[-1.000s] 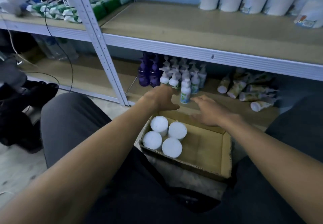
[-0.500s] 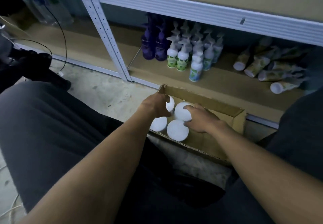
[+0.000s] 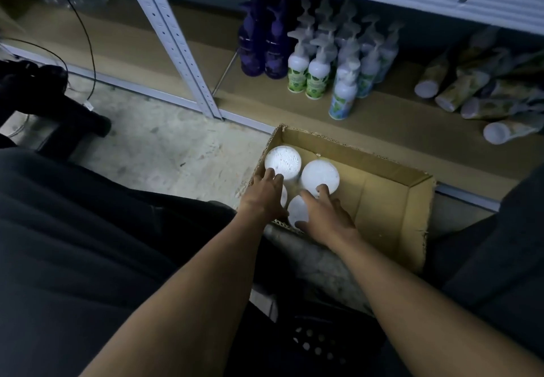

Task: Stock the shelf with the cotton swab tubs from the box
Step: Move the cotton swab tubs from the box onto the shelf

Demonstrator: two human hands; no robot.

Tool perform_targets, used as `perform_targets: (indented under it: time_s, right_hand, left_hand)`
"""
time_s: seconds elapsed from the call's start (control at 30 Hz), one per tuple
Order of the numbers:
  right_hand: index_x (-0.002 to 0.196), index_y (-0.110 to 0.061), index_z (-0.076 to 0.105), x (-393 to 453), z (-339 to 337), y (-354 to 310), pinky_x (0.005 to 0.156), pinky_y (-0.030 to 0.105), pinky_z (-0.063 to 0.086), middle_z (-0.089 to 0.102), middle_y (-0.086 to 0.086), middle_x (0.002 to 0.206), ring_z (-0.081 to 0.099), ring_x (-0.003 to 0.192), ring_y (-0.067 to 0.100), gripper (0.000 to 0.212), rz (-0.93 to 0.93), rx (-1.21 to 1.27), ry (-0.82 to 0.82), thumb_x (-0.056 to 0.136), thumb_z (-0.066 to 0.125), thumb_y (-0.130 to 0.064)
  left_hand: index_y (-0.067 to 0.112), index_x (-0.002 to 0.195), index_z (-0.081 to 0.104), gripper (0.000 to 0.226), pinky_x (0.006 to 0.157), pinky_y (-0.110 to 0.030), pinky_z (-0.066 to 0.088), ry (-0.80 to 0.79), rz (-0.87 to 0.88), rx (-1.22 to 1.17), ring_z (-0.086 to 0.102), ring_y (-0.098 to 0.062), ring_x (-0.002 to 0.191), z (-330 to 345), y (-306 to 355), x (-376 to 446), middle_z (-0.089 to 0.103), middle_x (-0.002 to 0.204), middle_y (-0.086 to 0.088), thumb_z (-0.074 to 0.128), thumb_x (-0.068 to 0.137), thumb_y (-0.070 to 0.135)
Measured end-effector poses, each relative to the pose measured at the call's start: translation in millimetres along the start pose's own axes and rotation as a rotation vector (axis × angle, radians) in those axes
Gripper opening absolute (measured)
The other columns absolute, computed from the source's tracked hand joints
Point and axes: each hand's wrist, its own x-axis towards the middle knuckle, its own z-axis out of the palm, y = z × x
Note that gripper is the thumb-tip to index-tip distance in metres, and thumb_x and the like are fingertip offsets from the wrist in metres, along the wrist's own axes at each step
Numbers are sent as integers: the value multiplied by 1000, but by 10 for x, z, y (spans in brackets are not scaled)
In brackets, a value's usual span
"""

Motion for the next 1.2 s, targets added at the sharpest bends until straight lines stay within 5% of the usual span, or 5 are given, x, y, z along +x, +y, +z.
perform_targets:
  time_s: [0.43, 1.03, 1.2]
  right_hand:
    - [128, -30, 47, 111, 188, -89, 90, 42, 52, 17, 5, 136, 52, 114, 40, 51, 19, 90, 124, 85, 75, -28]
    - [139, -26, 41, 10, 70, -144, 95, 46, 51, 15, 7, 145, 40, 128, 43, 59, 44, 68, 92, 89, 72, -30]
    - [139, -24, 41, -29, -25, -124, 85, 43, 52, 24, 8, 140, 45, 124, 41, 58, 27, -3, 109, 89, 71, -28]
  left_hand:
    - [12, 139, 30, 93, 92, -42, 53, 67, -20, 16, 38, -30, 128, 95, -94, 37, 37, 134, -12, 82, 69, 44]
    - [20, 133, 32, 73, 89, -41, 51, 89, -13, 139, 45, -30, 119, 49, -9, 15, 41, 128, -12, 73, 77, 43]
    - [21, 137, 37, 70, 92, -46, 51, 26, -27, 124, 41, -33, 126, -125, 108, -35, 34, 136, -13, 71, 79, 42]
